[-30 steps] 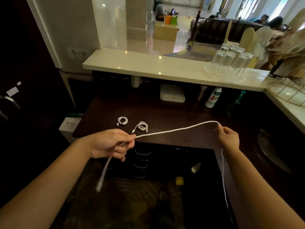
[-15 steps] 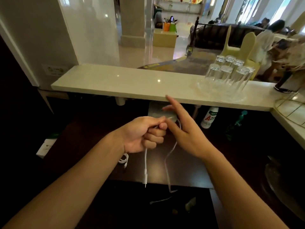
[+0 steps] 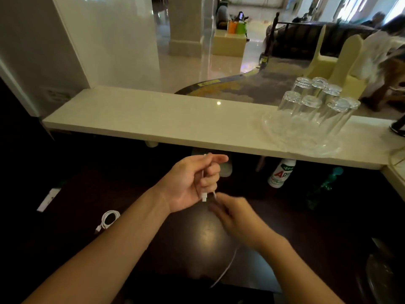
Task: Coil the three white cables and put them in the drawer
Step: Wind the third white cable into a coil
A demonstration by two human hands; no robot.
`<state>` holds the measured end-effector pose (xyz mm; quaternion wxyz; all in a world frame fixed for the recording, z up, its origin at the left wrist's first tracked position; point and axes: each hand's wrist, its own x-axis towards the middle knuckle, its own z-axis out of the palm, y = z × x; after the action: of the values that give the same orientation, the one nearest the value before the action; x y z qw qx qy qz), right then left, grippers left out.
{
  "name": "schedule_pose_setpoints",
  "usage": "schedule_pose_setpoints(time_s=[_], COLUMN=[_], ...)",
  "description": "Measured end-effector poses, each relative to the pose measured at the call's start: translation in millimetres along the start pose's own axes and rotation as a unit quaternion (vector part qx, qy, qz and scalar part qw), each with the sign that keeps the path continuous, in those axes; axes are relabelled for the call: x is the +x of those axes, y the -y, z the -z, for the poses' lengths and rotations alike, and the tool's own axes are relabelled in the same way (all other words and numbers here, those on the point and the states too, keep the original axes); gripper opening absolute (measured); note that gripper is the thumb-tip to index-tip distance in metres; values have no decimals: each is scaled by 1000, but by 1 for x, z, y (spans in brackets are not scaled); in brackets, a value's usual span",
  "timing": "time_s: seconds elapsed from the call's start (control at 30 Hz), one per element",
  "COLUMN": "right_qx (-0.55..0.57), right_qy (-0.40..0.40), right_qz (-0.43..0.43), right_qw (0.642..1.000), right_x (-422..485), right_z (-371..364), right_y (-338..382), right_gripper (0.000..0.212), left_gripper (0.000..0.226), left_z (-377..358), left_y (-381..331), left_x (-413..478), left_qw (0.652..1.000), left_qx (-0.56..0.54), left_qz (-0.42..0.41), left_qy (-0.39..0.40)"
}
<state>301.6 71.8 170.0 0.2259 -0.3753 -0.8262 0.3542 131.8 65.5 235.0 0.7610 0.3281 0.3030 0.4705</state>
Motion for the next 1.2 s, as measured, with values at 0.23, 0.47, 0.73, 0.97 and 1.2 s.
schedule_pose_setpoints(time_s=[0.23,0.47,0.73,0.97,1.2], right_qx=[-179,-233,-274,12,287], right_qy=[148,121,136,32,-50], right_qz=[-70,9,48,-3,-156], right_qw=[970,965,951,999,944], right_x=[-4,4,23,50,4], right_z=[28,78,113,123,1], right_y=[25,55,72,31,-38], right_gripper=[15,16,11,19,34], left_gripper=[69,68,44,55,94], left_z=[16,17,-5,-6,11], left_y=[17,11,-3,20,17], left_x=[19,17,18,6,12], left_qw=[980,920,846,940,996], left_qx=[189,371,496,233,-7], left_qz=[-35,3,93,122,-23], left_qy=[44,128,171,218,82])
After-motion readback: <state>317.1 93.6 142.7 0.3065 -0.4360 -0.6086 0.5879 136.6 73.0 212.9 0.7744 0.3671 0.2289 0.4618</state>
